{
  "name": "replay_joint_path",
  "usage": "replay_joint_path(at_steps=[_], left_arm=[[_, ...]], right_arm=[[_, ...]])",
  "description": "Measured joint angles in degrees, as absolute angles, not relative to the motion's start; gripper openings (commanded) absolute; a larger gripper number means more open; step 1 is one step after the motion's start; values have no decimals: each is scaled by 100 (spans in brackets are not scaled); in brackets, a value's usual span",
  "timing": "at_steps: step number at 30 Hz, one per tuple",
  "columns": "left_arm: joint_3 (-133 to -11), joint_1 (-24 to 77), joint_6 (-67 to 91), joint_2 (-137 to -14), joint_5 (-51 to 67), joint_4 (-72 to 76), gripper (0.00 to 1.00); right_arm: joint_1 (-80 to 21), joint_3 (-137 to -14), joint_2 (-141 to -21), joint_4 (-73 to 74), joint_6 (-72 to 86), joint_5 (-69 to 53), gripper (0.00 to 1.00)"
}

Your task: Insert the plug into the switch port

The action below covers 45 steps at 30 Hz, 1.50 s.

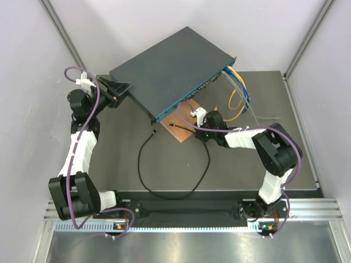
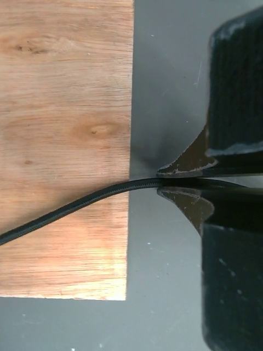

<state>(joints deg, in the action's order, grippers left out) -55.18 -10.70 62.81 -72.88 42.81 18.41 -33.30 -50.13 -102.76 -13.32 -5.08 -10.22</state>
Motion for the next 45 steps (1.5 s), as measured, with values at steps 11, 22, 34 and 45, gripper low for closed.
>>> replay_joint_path(at_steps=[11,22,34,45], left_arm=[[-5638,-1074,6053,-7288,4469,1739,91],[-6031,-1074,5419,-7288,4709,1028,95],[-6143,-1074,5763,-7277,4626,858,99],[-6010,-1074,5819,-7046,4331,799,99]], right_arm=[[-3022,-4779,-8766,-89,-937,-2058,0],[-1769,-4869,-6488,2268,-2961,-3162,0],[-1518,-4418,-4042,1361,-4379,-3183,0],[-1518,-3789,-3413,-250,-5645,-3020,0]])
